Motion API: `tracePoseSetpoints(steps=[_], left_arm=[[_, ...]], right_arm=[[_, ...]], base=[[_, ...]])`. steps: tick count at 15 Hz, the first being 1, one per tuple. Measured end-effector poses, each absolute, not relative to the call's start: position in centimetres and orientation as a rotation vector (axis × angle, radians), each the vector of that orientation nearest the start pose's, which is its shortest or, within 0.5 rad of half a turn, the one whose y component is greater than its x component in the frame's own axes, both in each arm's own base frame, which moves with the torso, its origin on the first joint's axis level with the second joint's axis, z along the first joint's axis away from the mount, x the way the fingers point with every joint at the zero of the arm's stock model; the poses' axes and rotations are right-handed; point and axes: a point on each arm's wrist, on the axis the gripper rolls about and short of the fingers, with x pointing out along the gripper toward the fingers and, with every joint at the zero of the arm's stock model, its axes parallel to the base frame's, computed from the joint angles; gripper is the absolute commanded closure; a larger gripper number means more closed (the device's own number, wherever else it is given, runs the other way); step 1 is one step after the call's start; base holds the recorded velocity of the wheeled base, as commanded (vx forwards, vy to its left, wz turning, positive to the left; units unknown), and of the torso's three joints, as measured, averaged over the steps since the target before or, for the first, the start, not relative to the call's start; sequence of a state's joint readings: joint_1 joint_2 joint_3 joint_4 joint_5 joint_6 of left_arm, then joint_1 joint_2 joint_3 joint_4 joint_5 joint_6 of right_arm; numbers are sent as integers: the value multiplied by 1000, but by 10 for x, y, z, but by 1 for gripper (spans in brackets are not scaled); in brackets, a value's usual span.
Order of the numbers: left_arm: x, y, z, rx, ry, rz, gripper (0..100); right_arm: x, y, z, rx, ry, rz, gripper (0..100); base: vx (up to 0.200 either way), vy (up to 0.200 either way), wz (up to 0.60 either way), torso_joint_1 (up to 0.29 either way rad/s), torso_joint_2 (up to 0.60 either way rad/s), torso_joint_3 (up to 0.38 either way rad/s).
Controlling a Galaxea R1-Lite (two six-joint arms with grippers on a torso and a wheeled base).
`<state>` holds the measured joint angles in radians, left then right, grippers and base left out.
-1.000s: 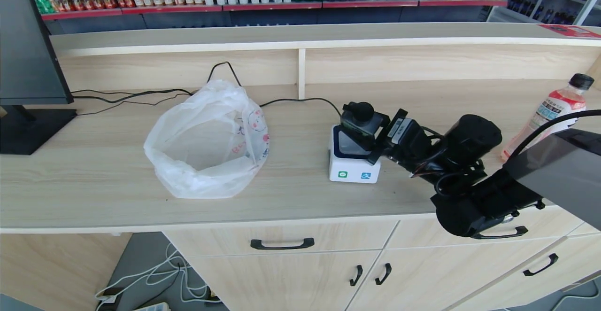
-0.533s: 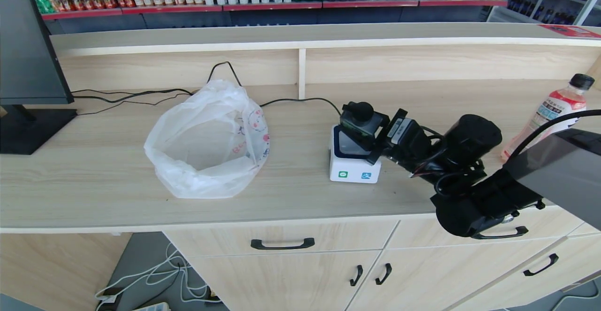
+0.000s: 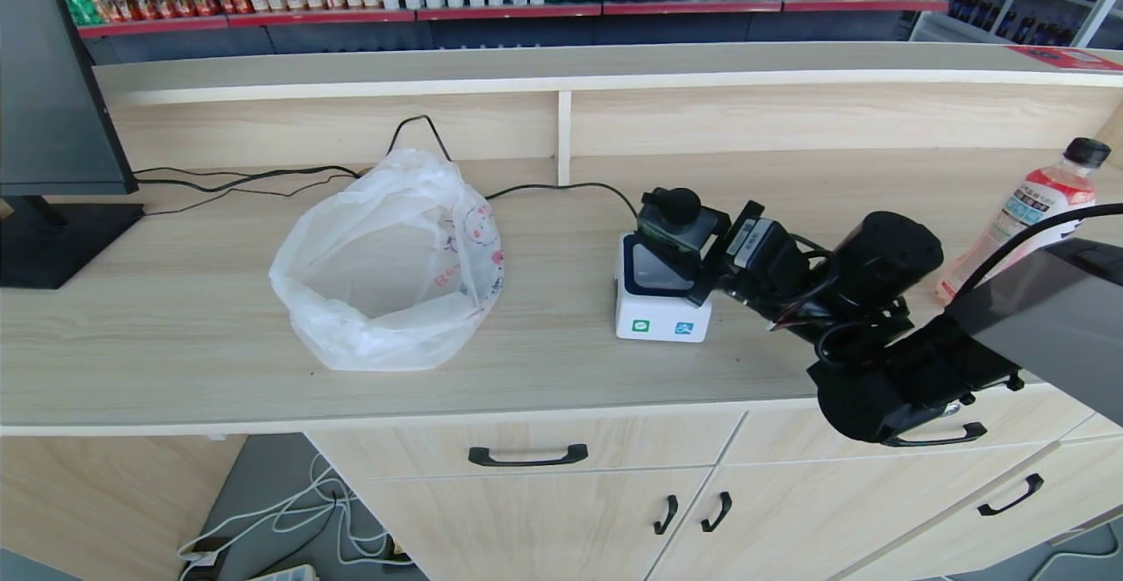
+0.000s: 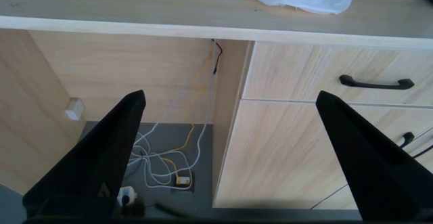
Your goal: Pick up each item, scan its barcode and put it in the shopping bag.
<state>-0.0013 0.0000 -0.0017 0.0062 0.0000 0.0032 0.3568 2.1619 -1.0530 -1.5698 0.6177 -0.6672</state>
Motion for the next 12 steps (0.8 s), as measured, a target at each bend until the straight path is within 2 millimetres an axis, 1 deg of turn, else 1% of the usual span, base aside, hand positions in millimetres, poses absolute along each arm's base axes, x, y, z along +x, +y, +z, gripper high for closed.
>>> tracePoseSetpoints(steps=[3,5,8,12], left_arm=[[-23,0,75,3,4,-1,0],[-23,0,75,3,4,-1,0],[-23,0,75,3,4,-1,0],[-23,0,75,3,4,-1,0]], right_arm=[[368,151,169,-663,-768,769,100],[361,149,167,-662,-744,777,100],[343,141,167,-657,-690,749,100],[318,130,176,-602,-626,692,100]], base=[[0,0,0,0,0,0],[0,0,0,0,0,0],[0,0,0,0,0,0],[0,0,0,0,0,0]])
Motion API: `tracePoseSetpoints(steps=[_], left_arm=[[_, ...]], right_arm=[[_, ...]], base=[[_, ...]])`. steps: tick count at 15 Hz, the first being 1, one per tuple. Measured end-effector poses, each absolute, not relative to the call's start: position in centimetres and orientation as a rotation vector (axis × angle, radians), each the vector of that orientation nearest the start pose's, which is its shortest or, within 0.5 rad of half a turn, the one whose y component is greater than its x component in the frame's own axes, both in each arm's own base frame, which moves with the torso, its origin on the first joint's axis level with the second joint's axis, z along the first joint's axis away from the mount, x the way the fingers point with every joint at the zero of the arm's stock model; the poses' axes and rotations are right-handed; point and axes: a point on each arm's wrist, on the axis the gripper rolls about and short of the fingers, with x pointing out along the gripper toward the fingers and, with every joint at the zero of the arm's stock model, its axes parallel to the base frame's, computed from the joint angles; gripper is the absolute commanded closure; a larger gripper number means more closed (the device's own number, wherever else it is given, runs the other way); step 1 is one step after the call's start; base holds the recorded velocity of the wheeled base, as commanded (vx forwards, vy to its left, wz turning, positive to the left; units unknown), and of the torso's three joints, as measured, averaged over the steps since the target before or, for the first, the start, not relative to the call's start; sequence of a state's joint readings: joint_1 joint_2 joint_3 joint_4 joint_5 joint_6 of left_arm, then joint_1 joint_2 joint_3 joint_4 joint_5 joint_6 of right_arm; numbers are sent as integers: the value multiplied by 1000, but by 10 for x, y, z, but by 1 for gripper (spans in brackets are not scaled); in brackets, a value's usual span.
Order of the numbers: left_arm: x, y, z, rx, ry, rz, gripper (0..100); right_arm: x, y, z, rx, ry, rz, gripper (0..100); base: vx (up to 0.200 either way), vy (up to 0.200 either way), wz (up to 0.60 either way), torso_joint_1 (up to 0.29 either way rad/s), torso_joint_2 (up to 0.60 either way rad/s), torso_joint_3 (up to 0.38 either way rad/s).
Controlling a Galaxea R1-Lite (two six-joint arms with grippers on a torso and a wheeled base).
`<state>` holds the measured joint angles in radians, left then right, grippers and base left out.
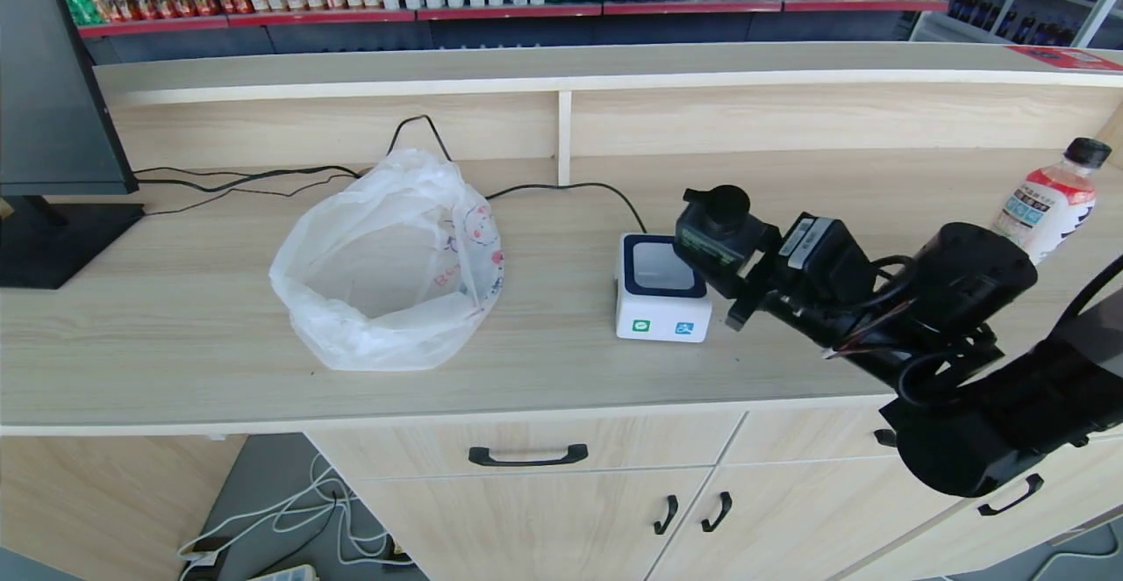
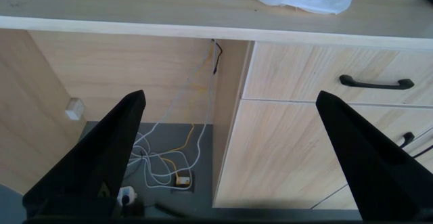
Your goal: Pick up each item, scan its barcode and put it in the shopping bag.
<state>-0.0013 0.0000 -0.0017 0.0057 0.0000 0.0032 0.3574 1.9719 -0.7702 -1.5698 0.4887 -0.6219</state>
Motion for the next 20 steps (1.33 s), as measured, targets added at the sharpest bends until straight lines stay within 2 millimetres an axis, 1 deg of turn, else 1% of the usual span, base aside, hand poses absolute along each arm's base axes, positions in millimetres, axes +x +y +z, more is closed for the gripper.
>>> tracePoseSetpoints(steps=[2,6,9,10,12,15,19,20], left_arm=[[-23,0,75,3,4,-2,0],[-23,0,75,3,4,-2,0],[-23,0,75,4,4,-3,0],[-23,0,75,4,4,-2,0],[-23,0,75,2,4,-1,0],[-23,0,75,2,4,-1,0],[-23,0,75,3,4,-2,0],[-23,0,75,3,4,-2,0]], right_arm=[[302,123,176,-561,-568,668,100],[251,102,171,-418,-412,641,100],[218,90,176,-277,-367,652,100],[212,88,179,-253,-368,653,100],[200,83,181,-234,-369,638,100],[192,79,182,-226,-369,631,100],[194,80,189,-207,-399,628,100],[196,80,192,-206,-408,624,100]], base=[[0,0,0,0,0,0],[0,0,0,0,0,0],[0,0,0,0,0,0],[-200,0,0,2,2,2],[-200,0,0,12,10,2],[-200,0,0,-6,-1,4],[0,0,0,0,0,0],[0,200,0,27,-2,2]])
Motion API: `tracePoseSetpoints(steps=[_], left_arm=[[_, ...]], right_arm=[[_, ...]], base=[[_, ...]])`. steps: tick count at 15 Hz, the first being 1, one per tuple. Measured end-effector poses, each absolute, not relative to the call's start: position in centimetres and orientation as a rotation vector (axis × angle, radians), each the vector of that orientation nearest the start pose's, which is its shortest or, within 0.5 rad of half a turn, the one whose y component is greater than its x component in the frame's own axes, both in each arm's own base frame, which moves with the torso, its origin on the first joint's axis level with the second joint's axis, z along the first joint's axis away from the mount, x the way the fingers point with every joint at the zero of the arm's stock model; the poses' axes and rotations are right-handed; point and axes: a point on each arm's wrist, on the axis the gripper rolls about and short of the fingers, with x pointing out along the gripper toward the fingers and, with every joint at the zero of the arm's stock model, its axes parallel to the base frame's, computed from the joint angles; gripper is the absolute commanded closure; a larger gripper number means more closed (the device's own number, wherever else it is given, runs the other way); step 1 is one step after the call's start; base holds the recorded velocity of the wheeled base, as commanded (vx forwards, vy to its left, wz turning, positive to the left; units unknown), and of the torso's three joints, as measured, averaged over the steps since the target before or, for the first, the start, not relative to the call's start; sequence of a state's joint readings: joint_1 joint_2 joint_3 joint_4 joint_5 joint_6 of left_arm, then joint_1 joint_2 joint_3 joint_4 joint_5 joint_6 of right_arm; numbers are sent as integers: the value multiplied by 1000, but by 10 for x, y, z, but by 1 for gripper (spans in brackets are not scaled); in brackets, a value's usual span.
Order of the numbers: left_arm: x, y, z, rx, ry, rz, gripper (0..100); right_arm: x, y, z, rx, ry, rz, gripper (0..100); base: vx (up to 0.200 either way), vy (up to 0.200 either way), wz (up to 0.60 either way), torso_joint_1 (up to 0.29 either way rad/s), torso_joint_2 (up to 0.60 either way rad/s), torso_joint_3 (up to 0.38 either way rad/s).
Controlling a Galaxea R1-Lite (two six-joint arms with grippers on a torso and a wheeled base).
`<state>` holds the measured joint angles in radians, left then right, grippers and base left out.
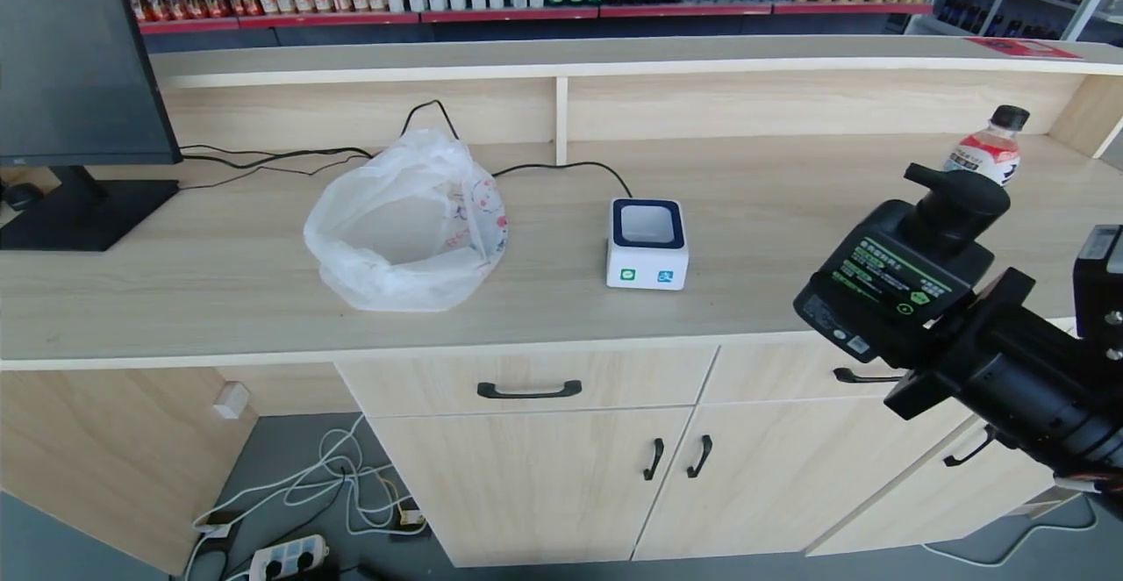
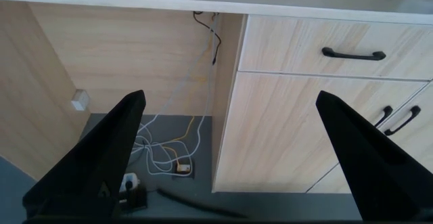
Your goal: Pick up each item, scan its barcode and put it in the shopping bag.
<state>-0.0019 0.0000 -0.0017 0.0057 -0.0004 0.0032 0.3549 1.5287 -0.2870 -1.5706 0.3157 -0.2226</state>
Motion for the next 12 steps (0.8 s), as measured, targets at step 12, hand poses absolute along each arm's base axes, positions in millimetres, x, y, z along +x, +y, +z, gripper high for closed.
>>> tracePoseSetpoints(steps=[12], left_arm=[[-23,0,75,2,4,-2,0]], right_arm=[[207,76,202,-186,-439,589,100]], base=[[0,200,0,4,4,3]])
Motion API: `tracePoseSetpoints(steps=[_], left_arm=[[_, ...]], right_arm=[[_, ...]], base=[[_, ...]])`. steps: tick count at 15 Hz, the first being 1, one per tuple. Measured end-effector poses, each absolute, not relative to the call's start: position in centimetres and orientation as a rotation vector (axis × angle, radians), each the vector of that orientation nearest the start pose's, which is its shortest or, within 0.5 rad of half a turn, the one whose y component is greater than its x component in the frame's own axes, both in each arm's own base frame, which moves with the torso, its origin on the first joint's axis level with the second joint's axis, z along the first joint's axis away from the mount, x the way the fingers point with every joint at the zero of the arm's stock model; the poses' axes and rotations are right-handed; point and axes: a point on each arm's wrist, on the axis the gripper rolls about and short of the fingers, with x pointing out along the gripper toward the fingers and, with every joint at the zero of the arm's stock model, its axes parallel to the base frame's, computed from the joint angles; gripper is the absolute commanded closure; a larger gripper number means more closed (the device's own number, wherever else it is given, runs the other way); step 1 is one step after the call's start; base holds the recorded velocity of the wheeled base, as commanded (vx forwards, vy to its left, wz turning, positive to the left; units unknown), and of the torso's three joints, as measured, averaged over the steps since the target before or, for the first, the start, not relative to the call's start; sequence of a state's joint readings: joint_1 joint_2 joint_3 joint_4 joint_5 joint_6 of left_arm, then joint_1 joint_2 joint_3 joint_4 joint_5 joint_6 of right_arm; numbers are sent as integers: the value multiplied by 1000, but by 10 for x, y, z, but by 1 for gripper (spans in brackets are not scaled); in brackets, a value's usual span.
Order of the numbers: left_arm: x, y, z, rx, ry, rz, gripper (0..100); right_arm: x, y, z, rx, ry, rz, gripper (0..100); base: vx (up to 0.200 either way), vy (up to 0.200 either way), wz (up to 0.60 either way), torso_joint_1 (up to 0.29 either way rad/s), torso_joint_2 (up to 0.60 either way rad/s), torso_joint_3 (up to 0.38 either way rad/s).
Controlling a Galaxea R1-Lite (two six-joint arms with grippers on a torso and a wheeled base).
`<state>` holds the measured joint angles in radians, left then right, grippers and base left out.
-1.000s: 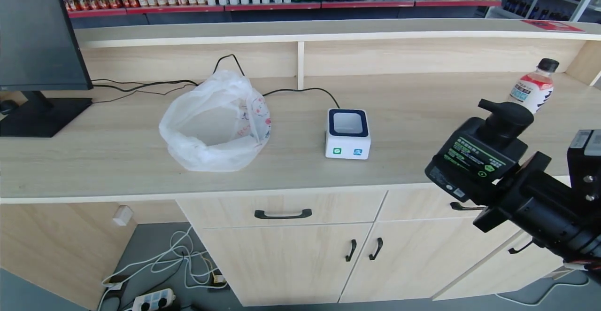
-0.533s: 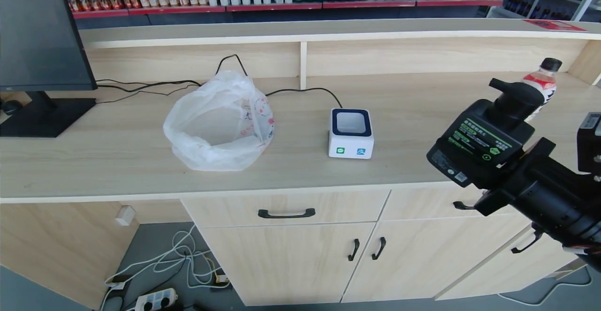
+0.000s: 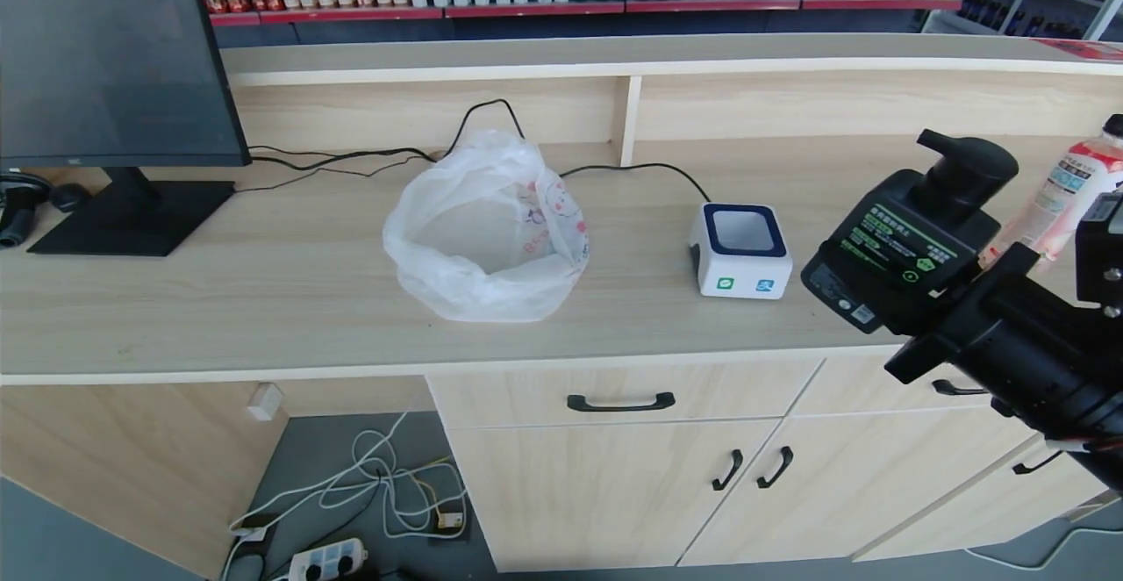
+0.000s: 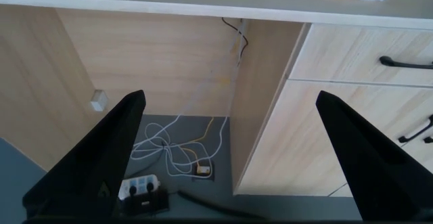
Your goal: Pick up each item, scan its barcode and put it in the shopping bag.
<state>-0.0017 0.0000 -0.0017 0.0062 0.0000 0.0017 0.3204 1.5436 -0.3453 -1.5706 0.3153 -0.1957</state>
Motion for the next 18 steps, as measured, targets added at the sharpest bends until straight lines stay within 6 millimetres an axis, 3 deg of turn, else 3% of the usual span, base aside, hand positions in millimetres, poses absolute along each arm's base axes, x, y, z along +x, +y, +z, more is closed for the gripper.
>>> tracePoseSetpoints(steps=[6,15,18], left_arm=[[-23,0,75,3,3,0,0],[-23,0,75,3,4,-1,0],[-23,0,75,5,4,-2,0]], right_arm=[[208,75,194,-187,-402,589,100],[222,81,188,-189,-381,598,100],[225,81,187,-191,-375,595,100]], base=[[0,33,0,0,0,0],[0,0,600,1,4,2],[0,0,0,0,0,0]])
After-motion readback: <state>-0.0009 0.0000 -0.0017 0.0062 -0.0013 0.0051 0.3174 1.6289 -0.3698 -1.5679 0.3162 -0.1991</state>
